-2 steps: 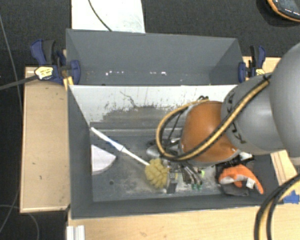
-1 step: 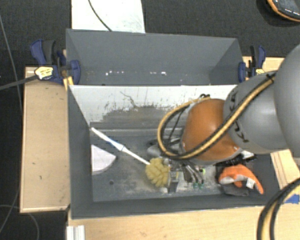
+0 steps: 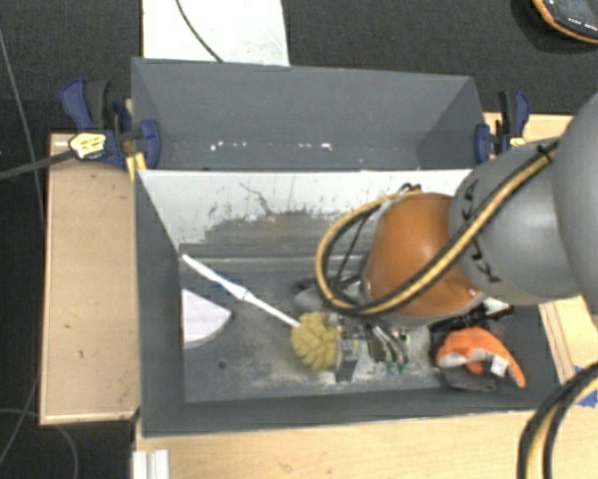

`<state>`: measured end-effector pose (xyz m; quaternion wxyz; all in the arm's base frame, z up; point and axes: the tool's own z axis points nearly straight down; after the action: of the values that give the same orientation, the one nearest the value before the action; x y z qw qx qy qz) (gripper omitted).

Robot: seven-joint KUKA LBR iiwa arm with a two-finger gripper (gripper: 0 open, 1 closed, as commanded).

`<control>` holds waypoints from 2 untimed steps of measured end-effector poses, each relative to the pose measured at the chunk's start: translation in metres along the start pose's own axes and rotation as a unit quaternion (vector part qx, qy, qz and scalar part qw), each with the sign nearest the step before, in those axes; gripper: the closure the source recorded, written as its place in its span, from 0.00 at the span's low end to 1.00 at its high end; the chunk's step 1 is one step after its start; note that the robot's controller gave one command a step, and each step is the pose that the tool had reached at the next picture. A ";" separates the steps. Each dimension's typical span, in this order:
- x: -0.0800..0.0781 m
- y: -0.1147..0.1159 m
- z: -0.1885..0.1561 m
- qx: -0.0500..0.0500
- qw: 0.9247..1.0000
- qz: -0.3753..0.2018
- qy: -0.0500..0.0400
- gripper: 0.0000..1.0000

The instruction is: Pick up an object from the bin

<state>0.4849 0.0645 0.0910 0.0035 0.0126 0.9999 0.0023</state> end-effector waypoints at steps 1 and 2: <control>0.000 0.000 -0.008 0.000 1.000 0.000 0.001 1.00; 0.000 0.000 -0.022 0.000 1.000 0.001 -0.001 1.00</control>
Offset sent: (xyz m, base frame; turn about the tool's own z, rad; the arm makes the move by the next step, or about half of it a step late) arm 0.0002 0.0001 0.0215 0.0002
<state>0.4851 0.0645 0.1134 0.0042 0.0131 0.9999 0.0026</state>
